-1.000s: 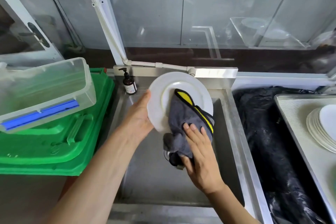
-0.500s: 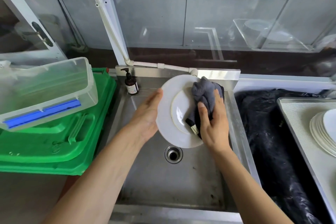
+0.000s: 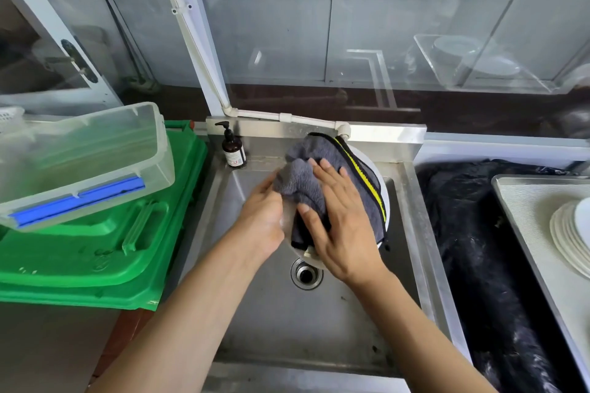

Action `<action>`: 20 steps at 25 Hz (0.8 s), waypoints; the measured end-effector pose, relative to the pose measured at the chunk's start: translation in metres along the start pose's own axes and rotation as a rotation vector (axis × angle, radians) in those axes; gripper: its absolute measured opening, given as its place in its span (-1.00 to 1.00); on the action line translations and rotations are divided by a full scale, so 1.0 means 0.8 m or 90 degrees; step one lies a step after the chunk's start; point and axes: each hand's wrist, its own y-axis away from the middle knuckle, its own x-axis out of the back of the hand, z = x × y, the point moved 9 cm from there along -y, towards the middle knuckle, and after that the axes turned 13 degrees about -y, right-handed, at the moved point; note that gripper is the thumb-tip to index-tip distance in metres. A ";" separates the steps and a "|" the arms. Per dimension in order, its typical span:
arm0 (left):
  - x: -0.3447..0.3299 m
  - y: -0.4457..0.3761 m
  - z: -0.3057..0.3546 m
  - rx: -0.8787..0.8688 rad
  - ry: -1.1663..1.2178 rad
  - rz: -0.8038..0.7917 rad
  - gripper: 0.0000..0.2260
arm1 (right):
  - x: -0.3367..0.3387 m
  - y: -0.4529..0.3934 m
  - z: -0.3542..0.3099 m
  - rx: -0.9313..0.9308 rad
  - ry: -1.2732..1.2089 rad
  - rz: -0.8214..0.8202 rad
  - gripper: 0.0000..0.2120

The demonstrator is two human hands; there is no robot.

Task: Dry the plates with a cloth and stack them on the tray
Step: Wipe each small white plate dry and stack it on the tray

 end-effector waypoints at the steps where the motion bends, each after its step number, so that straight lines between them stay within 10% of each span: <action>1: 0.000 0.000 0.002 0.011 0.027 -0.009 -0.83 | -0.006 0.015 -0.003 0.003 0.000 -0.008 -0.47; 20: 0.011 -0.008 -0.004 0.013 0.017 -0.009 -0.89 | -0.018 0.062 -0.001 0.053 0.049 -0.026 -0.45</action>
